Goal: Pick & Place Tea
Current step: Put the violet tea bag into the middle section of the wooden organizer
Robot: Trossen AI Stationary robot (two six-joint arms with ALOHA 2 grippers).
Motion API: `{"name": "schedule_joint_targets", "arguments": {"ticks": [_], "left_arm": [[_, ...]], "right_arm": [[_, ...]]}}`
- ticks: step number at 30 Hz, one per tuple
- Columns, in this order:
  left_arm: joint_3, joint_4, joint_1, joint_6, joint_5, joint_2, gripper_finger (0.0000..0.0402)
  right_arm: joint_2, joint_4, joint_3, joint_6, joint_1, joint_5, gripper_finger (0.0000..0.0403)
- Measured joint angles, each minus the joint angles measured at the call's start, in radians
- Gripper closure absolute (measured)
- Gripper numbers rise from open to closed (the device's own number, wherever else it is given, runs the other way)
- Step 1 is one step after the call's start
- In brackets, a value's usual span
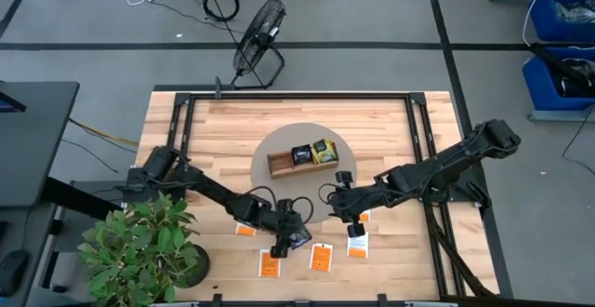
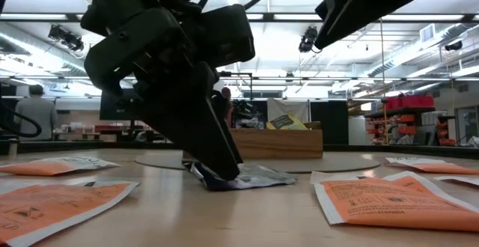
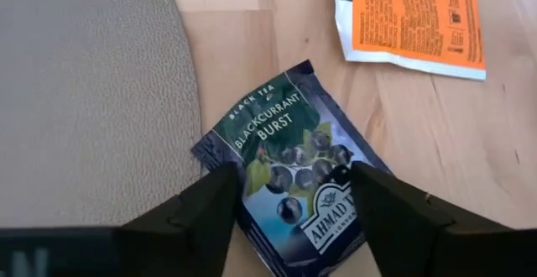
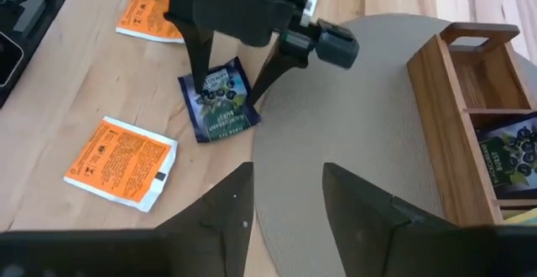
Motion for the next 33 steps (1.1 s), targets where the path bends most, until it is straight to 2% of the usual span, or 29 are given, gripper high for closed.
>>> {"name": "schedule_joint_targets", "arguments": {"ticks": [10,16,24,33], "left_arm": [[-0.001,0.019,0.005,0.003,0.031,0.003,0.0296],[-0.006,0.030,-0.019,0.082,0.032,-0.009,0.0382],[-0.011,-0.012,-0.033,0.106,-0.006,-0.072,0.0383],[-0.011,-0.057,-0.033,0.132,-0.207,-0.104,0.0386]], "right_arm": [[0.000,0.000,0.000,0.000,0.000,0.000,0.0252],[0.000,-0.006,0.000,0.006,0.000,-0.003,0.0252],[0.000,-0.006,0.000,0.022,0.000,-0.004,0.0252],[0.000,0.010,0.000,0.031,0.000,-0.012,0.0252]]}}
